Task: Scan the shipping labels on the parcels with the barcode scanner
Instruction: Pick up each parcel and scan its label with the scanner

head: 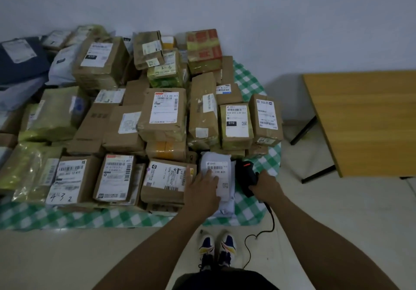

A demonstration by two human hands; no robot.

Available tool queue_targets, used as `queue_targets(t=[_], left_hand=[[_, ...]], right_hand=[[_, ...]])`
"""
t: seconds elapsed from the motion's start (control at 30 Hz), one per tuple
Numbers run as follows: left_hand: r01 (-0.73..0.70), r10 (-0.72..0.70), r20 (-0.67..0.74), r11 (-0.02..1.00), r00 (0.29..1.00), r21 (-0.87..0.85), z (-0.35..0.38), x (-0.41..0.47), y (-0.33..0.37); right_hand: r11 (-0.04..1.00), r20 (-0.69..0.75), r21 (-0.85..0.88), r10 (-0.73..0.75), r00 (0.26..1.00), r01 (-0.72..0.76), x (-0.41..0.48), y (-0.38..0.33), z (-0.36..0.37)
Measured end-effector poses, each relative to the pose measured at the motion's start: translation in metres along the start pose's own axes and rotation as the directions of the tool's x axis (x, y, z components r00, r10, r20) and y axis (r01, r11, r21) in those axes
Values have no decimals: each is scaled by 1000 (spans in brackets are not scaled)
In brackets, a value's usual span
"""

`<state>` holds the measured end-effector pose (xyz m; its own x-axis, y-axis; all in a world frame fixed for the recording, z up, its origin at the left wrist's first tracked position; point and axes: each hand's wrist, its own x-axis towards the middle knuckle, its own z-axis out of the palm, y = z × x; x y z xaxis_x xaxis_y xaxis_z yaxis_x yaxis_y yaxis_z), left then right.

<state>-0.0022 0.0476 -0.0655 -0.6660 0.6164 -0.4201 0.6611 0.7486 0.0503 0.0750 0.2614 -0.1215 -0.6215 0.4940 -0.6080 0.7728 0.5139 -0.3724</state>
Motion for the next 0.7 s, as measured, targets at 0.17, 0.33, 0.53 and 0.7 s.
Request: queue_targets(t=[0.17,0.33,0.53,0.7], left_hand=[[-11,10,-8,998,1000,-69,-6,0,0],[-24,21,-25,992,999,-126,-11,-2,-5],[-3,-12,-68,977,998,-215,-16,3,6],[-136,37,-290,935,956,-328,-49,13,41]], right_hand=[[998,-81,-55,-36,996,31,-19,-6,-4],[1000,-177,12,-18,984,21,-53,-6,-27],[974,-241,226,21,970,35,-98,15,-45],[942,-350,325,39,936,82,-115,24,-80]])
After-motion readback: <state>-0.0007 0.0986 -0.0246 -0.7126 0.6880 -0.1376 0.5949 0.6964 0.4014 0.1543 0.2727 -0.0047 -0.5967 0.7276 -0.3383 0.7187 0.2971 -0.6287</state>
